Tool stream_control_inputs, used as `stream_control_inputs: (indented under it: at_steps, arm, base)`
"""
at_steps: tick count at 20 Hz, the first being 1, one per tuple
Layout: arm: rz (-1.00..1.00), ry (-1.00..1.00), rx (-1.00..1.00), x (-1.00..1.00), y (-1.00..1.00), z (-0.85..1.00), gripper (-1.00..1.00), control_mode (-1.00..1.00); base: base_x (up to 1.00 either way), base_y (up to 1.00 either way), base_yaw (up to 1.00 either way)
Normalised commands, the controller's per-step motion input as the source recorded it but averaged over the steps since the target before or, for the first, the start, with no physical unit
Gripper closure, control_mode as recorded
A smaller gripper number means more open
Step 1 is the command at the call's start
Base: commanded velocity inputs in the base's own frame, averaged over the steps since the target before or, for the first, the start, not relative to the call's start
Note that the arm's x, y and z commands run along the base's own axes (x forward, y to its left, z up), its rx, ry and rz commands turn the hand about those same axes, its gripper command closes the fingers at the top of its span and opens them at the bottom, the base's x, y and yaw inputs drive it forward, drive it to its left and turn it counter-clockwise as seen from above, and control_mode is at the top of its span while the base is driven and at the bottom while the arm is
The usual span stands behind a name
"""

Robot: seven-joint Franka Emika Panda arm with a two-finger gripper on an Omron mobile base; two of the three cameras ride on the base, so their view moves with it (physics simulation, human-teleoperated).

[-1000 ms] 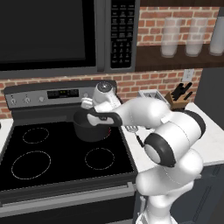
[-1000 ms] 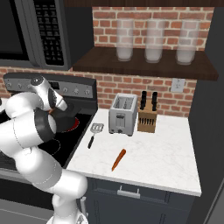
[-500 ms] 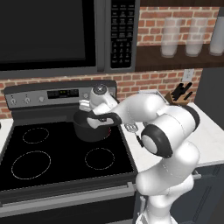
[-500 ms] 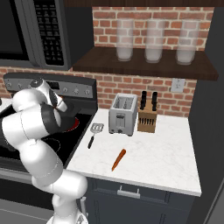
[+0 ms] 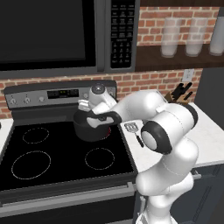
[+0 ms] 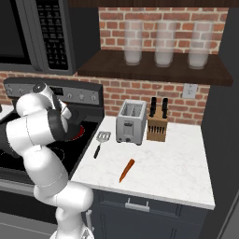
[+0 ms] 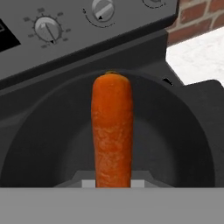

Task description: Put the carrot and carrot in the pot. Retrieve the spatula and lightly stir the vegetables in the pot.

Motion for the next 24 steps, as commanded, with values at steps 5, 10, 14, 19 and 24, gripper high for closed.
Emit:
stream_control_inputs:
  at_steps: [5,10,14,19,24]
  arm:
    - [0.00,0.02,0.00,0.07,0.00,-0.08,1.00,-1.00]
    - [0.00,0.03,0.00,0.02,0.00,-0.23,1.00,-1.00]
    - [0.00,0.05,0.00,0.04,0.00,-0.29,-1.00,-1.00]
    - [0.00,0.04,0.00,0.06,0.00,-0.18,-1.00,-1.00]
    - [0.00,0.00,0.00,0.00,0.00,-0.03,-1.00,-1.00]
  base:
    - [0.00,0.00,0.00]
    - [0.00,0.00,0.00]
    - [0.00,0.00,0.00]
    - [0.00,0.00,0.00]
    - [0.00,0.00,0.00]
